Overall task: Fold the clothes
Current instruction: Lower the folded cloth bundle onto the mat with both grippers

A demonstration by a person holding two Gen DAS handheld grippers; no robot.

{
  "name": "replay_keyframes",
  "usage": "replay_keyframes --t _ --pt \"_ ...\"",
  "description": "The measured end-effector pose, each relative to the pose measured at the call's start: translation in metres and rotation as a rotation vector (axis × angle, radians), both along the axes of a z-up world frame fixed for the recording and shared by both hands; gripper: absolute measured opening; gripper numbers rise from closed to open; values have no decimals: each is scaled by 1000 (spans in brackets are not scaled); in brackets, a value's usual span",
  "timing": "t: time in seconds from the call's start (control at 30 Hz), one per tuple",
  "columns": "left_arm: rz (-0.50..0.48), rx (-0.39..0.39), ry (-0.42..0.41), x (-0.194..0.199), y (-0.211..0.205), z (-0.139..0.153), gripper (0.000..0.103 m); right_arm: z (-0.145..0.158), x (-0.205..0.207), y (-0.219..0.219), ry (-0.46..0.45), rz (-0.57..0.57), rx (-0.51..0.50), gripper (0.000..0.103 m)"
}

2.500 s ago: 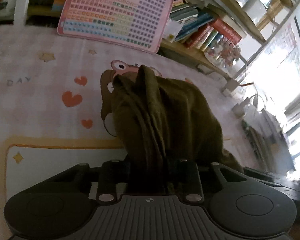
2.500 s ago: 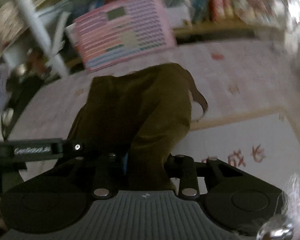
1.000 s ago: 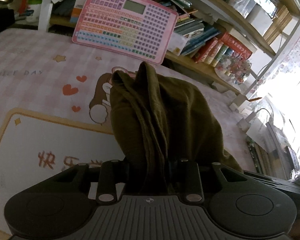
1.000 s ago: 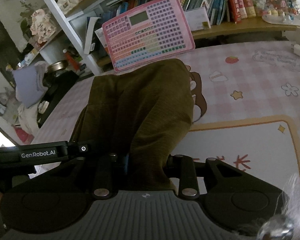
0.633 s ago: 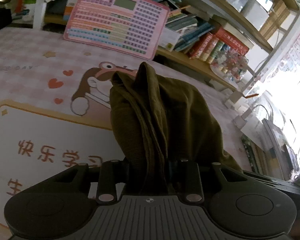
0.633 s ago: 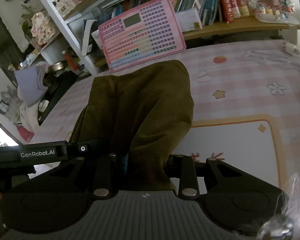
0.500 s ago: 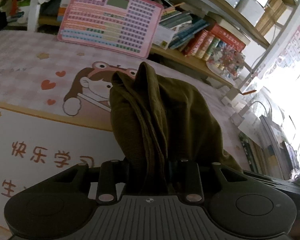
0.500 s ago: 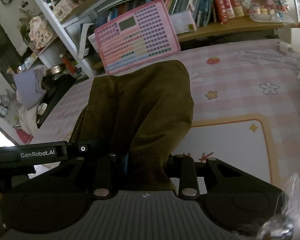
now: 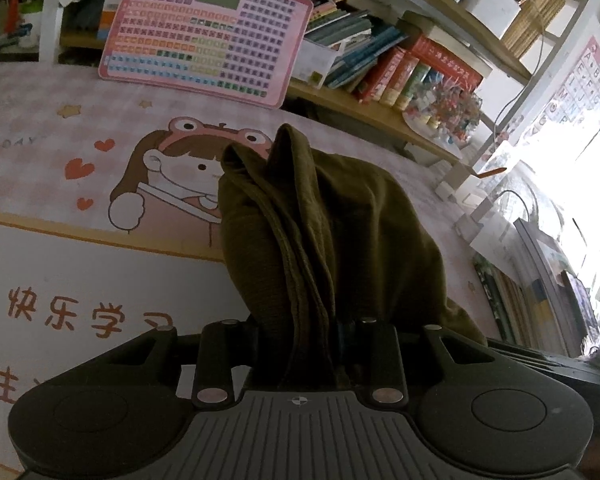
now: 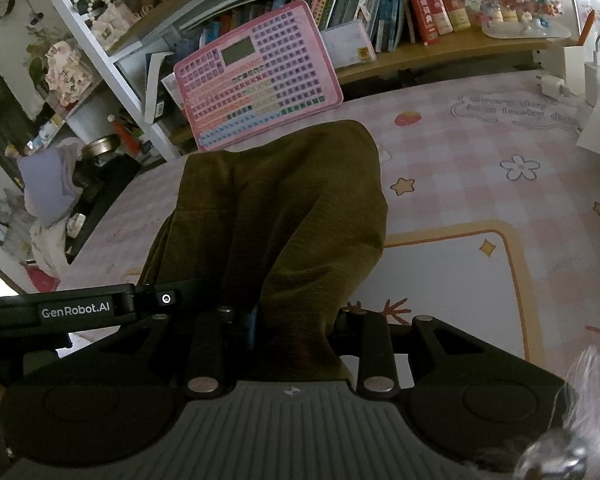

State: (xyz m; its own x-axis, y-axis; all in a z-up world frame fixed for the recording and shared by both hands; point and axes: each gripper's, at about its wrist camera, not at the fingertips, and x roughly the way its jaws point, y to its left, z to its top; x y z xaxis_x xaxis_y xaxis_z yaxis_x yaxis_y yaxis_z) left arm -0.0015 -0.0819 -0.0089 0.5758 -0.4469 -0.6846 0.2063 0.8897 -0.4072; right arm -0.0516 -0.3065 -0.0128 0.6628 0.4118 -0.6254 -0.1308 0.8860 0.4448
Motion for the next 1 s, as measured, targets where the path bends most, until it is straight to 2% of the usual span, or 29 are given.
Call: replay_keyframes --t 0.23,0.67,0.87,1.0 --pt "-26 -14 9 14 20 -5 31 -3 8 20 19 -26 -18 28" --pt "-39 -21 41 56 103 -13 31 -13 44 101 46 -36 -36 28" --pt "-14 -62 50 77 147 -17 31 -11 72 143 45 -13 -67 28" --pt "13 -124 50 102 174 -22 31 -4 99 174 31 6 -112 28"
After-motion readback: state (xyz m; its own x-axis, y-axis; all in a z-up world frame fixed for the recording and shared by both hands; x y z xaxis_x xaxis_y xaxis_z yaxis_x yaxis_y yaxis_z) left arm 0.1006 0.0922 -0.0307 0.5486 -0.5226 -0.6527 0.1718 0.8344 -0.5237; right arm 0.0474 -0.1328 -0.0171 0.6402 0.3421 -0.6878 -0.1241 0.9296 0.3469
